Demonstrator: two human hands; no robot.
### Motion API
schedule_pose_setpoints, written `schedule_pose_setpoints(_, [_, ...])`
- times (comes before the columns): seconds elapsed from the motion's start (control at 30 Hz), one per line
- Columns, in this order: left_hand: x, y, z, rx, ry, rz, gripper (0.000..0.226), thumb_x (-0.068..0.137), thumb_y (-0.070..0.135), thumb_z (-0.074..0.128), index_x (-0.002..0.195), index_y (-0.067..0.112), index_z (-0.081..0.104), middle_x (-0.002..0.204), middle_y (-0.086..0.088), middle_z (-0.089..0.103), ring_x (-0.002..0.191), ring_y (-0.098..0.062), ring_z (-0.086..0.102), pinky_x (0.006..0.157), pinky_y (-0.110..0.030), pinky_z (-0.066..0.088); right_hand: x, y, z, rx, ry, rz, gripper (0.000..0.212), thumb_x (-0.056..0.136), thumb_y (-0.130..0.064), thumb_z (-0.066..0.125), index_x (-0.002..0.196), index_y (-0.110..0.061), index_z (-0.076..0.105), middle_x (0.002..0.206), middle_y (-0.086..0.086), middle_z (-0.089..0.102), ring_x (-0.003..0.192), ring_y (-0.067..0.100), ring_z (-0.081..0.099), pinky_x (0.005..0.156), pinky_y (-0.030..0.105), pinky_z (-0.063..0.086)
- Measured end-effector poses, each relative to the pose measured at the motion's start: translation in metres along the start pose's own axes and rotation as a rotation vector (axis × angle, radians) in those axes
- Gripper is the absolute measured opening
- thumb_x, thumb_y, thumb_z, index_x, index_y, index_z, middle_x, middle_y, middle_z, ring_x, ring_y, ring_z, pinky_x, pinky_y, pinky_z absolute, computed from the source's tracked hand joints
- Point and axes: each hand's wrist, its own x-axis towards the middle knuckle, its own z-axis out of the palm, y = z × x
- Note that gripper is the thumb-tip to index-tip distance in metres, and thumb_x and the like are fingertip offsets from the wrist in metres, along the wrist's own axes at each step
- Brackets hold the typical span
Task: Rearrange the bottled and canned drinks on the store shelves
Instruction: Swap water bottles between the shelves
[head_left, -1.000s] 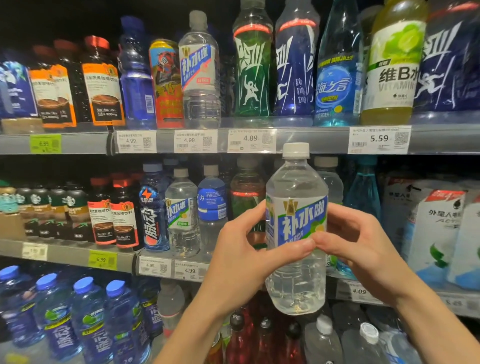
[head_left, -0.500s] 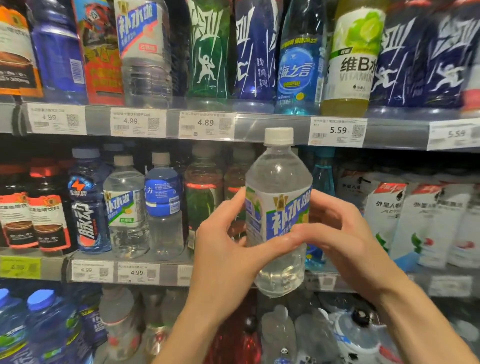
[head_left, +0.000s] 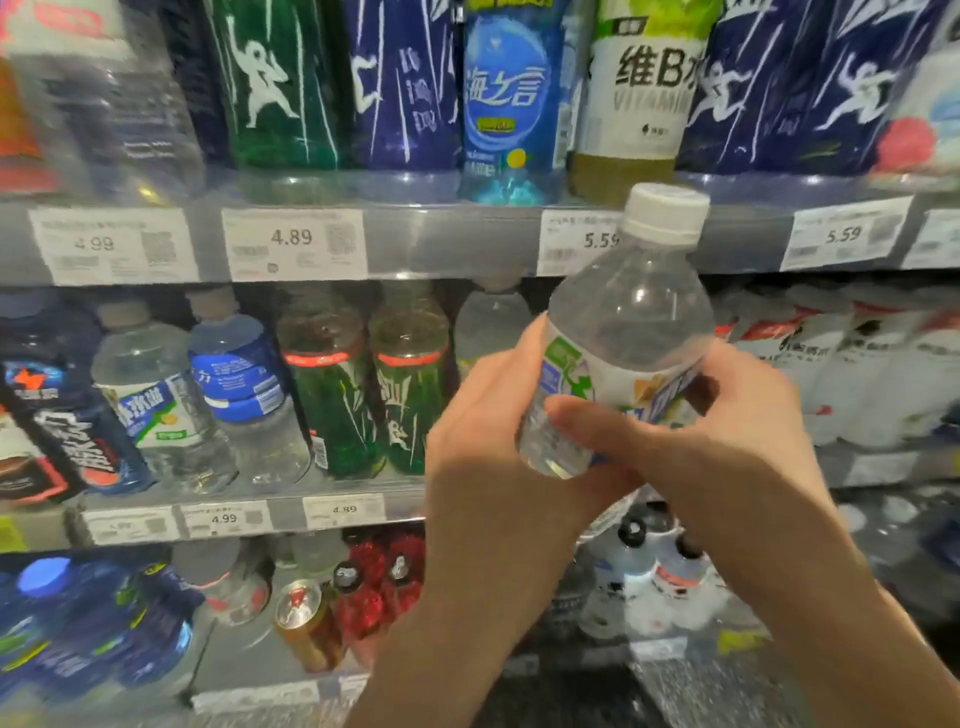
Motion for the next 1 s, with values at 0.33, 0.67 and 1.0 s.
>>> schedule_pose_setpoints(0.33, [0.079,0.145,-0.002,-0.053,-0.111,-0.276,0.070,0.059,0.018,0.082,0.126,0.032,0.064,0.108,0.013,0.071,0.096,-0.006,0.070,0.082,-0.032,0.058,0.024,-0.148,-0.058,-0.209,0.181,0.141,0.059,0.029,-0.070,0.080,0.079,-0.040,0.067,0.085,-0.021,0.072,0.081,-0.006,0.068,0.066,0.017,0.055])
schedule_pose_setpoints(0.67, [0.161,0.295,-0.019,-0.016,-0.137,-0.391,0.065,0.061,0.012,0.076,0.122,0.030,0.066,0.105,0.009,0.074,0.092,-0.005,0.070,0.077,-0.025,0.055,0.057,-0.306,-0.111,-0.321,-0.034,0.237,0.057,0.050,-0.048,0.093,0.093,-0.046,0.056,0.107,-0.009,0.066,0.098,-0.001,0.062,0.079,0.014,0.049])
schedule_pose_setpoints(1.0, [0.221,0.396,-0.029,-0.061,-0.131,-0.526,0.070,0.062,0.005,0.078,0.120,0.041,0.065,0.110,0.012,0.072,0.096,-0.002,0.066,0.084,-0.030,0.057,0.081,-0.406,-0.154,-0.234,-0.169,0.204,0.051,0.066,-0.034,0.091,0.109,-0.033,0.065,0.092,-0.022,0.072,0.086,-0.015,0.064,0.069,0.006,0.049])
